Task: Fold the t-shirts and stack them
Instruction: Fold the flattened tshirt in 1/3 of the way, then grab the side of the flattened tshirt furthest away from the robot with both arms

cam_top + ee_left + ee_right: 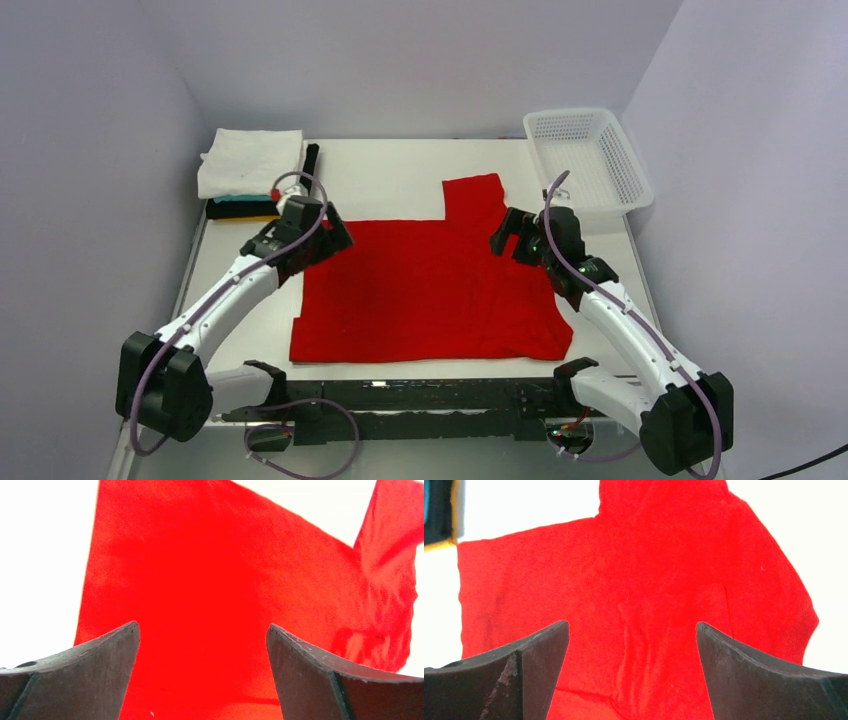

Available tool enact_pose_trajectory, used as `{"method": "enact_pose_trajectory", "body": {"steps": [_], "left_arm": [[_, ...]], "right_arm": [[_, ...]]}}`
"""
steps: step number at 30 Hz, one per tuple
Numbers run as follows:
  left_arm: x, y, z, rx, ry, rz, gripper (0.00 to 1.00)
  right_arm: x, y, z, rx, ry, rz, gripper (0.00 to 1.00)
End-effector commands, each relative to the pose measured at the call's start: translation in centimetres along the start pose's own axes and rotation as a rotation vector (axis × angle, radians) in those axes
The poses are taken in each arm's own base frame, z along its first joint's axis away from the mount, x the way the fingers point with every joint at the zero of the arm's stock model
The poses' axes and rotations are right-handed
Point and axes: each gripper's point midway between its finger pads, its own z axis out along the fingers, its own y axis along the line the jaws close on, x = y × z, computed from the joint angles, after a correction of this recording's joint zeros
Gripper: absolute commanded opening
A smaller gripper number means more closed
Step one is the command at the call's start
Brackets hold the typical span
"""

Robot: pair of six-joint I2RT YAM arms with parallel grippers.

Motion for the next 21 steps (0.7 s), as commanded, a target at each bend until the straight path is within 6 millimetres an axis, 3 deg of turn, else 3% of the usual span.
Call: {"method": "enact_pose_trajectory", "body": {"steps": [1,4,8,14,21], "left_arm": [[-6.4,2.0,2.0,-0.027,-0.165,0.032,1.00],[-9.5,2.4,4.1,-0.055,-0.208,0.054,0.99],[-11.8,4.7,7.5,-0.165,-0.212,0.068,0.99],[-11.8,6.5,12.5,-0.103,-0.153,0.039,0.88],[-10.5,7.7,14.9,-0.112,-0.148,0.031,0.79]], "right_arm": [[-3.3,1.5,0.2,-0.049,-0.133,0.017,1.00],[-2.9,1.6,0.8,-0.056,-0.107,-0.005,1.00],[-1.9,1.2,1.7,-0.031,-0.041,-0.041,1.00],[-1.6,0.6,2.1,-0.007,-0.032,-0.057,1.00],[-1.8,0.4,2.0,-0.006,-0.068,-0.057,1.00]]}}
